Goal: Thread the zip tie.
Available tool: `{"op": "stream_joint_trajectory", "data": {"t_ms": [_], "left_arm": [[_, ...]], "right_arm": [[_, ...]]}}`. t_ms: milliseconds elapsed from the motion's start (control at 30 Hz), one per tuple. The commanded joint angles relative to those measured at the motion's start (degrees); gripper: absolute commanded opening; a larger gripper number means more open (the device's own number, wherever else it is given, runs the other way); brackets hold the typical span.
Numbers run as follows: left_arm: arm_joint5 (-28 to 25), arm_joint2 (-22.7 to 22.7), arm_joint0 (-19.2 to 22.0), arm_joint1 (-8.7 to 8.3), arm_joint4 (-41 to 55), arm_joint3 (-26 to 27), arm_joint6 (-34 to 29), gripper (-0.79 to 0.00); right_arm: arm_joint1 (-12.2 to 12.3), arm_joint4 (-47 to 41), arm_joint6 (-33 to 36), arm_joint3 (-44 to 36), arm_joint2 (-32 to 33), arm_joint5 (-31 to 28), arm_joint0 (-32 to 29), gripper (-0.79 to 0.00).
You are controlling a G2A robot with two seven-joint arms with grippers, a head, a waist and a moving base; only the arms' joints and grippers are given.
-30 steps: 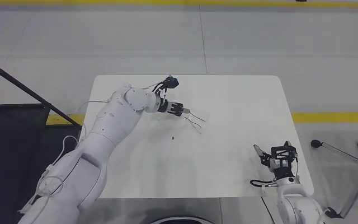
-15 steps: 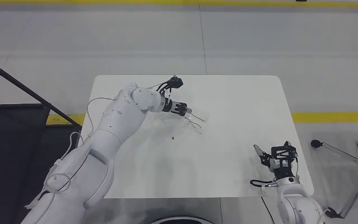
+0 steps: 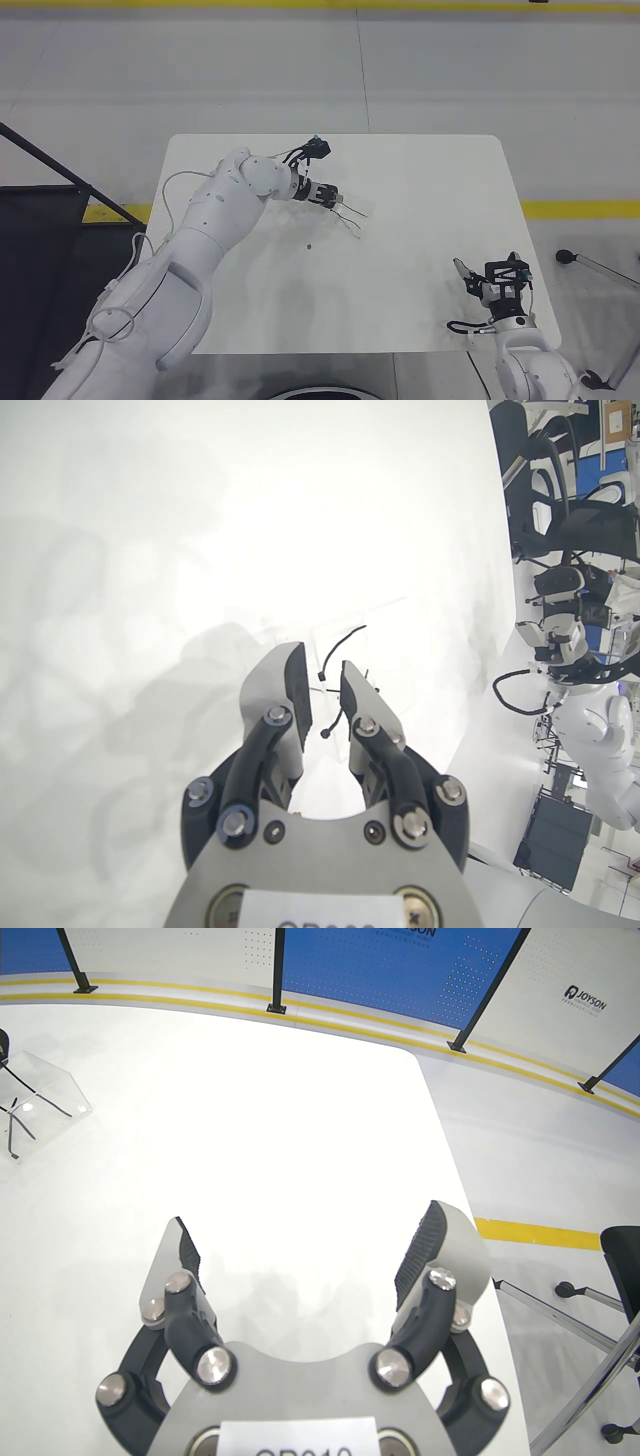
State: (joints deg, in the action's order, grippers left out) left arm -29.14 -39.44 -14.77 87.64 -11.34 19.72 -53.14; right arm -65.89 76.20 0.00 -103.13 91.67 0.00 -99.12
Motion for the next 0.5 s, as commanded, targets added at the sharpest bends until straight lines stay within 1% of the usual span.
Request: {"op": "stream_joint_trajectory", "data": {"t_ms": [0,100,233,333,467], "left_arm": [[-0.07,0.00,0.14,0.20,-0.04,-0.44,0.02,-0.585],[-0.13,-0.01,0.36,0.48,-0.12,-1.00,0.02,-0.640],[-0.38,-0.09,0.51,0.79,-0.17,-1.61,0.08,-0.677],[-0.57,-0.17,0.65,0.98,-0.21,-1.99,0.05,-0.720],[-0.75,-0.31,0.85,1.17,-0.34,-2.43,0.19,-0.733]], "right_arm": [[0.00,0.00,0.00,0.00,0.00,0.00,0.00,0.000],[0.00,0.00,0.00,0.00,0.00,0.00,0.00,0.000],[0.00,0.00,0.00,0.00,0.00,0.00,0.00,0.000],[0.00,0.00,0.00,0.00,0.00,0.00,0.00,0.000],[0.00,0.00,0.00,0.00,0.00,0.00,0.00,0.000]]}}
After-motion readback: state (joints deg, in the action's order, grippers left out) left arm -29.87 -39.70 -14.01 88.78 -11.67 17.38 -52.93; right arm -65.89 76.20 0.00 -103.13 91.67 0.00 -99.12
